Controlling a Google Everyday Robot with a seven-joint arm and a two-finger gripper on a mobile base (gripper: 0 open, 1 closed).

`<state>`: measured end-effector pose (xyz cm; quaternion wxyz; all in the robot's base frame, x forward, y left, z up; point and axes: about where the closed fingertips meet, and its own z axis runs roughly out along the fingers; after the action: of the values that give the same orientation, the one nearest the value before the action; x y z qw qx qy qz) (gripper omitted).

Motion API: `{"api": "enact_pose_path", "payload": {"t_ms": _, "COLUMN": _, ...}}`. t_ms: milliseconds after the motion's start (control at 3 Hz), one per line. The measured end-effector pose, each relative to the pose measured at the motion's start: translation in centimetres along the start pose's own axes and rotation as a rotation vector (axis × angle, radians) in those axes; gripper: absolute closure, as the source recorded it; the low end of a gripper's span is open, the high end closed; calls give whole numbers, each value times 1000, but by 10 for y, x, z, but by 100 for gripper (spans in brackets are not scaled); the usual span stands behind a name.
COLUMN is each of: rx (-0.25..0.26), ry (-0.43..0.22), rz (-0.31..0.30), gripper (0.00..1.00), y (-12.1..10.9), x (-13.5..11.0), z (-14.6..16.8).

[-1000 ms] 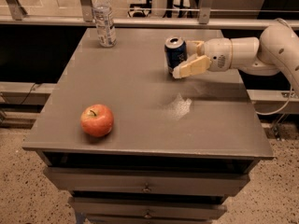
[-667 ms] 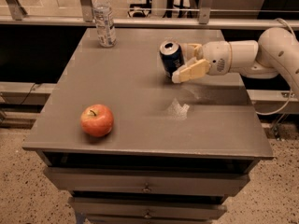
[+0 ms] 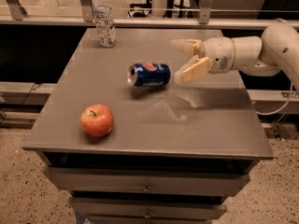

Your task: Knock pepsi can over

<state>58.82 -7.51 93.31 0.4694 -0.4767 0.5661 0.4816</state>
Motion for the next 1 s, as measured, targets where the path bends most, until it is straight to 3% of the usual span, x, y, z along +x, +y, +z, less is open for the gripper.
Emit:
{"api": "enact_pose_path", "payload": {"t_ms": 333, "rx": -15, "ry": -1, "rz": -30, "gripper": 0, "y": 7, "x": -9, "z": -1}}
{"api": "enact_pose_path", "payload": {"t_ms": 1000, "rx": 45, "ry": 24, "rz": -91, "gripper": 0, "y": -20, "x": 6, "z": -39}}
